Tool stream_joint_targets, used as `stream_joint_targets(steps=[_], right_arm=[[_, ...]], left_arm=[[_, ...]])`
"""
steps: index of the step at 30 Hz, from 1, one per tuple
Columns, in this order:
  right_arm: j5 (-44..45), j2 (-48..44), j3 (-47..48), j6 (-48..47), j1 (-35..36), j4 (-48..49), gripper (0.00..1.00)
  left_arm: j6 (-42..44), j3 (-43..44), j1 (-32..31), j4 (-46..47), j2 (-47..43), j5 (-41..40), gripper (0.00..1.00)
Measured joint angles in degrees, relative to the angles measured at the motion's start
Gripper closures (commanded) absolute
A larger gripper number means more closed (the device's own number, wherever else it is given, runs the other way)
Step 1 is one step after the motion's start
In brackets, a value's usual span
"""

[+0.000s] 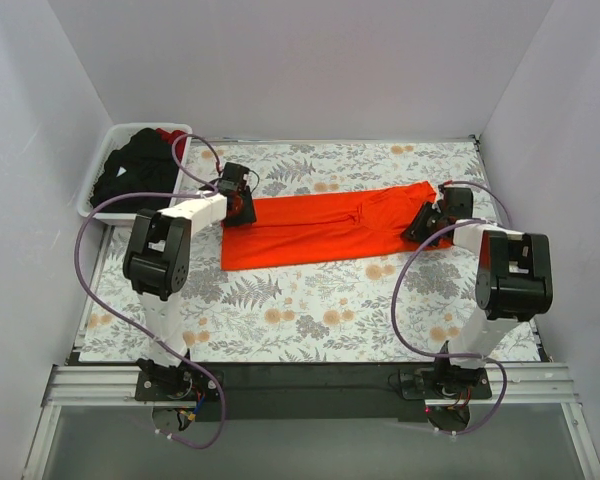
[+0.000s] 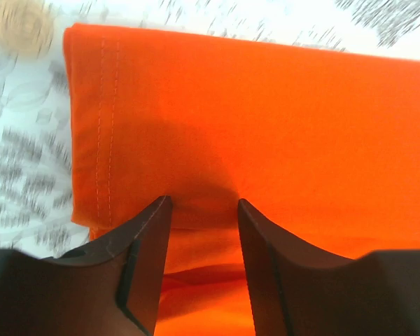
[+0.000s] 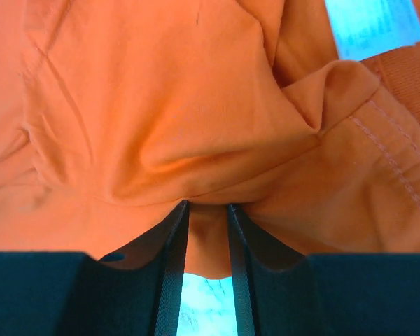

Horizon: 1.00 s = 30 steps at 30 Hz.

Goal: Fold and stack the t-shirts
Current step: Fold the tshirt

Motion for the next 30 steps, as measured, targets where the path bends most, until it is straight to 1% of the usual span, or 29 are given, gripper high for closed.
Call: stream_joint_targets(steps=[3, 6, 9, 12, 16, 20, 23, 24, 26, 27, 30], right_arm=[[-1.09, 4.00, 3.96, 0.04, -0.02, 1.31, 0.67], [-3.52, 9.01, 9.27, -0.22, 0.00, 2.36, 0.67], [-6.16, 14.12, 15.23, -0.92, 0.22, 2.78, 0.67], [-9.27, 19.28, 21.53, -1.46, 1.16, 3.21, 0.67], [-13.05, 25.83, 30.03, -2.21, 3.85, 3.85, 0.67], [-15.45, 31.74, 38.60, -2.99, 7.30, 3.28, 0.66], [-17.05, 35.65, 44.98, -3.93, 9.42, 1.60, 0.66], [-17.16, 36.59, 46.66, -4.17, 9.97, 1.03, 0.66], [-17.51, 37.81, 48.89, -4.33, 10.95, 0.37, 0.65], [-17.49, 38.10, 49.55, -4.35, 11.26, 0.07, 0.64], [-17.35, 38.10, 50.05, -4.44, 11.50, -1.07, 0.64]], left_arm=[[-2.29, -4.20, -0.02, -1.11, -3.34, -0.31, 0.62], [-4.98, -12.13, -0.33, -1.75, -9.53, 1.42, 0.62], [-8.07, -23.41, -1.55, -2.49, -19.34, 6.54, 0.62], [-11.85, -33.14, -4.59, -4.15, -28.85, 12.09, 0.61], [-17.70, -41.18, -10.12, -5.75, -37.13, 19.58, 0.59], [-22.82, -45.13, -13.62, -4.70, -40.09, 25.97, 0.58], [-25.73, -45.99, -14.49, -3.34, -39.54, 29.46, 0.54], [-26.38, -45.99, -14.80, -2.69, -38.97, 30.36, 0.51], [-27.65, -45.72, -15.76, -1.49, -37.83, 32.30, 0.49], [-28.30, -45.42, -16.55, -0.96, -37.24, 33.18, 0.46], [-29.14, -44.28, -17.84, -0.94, -36.89, 33.90, 0.41]])
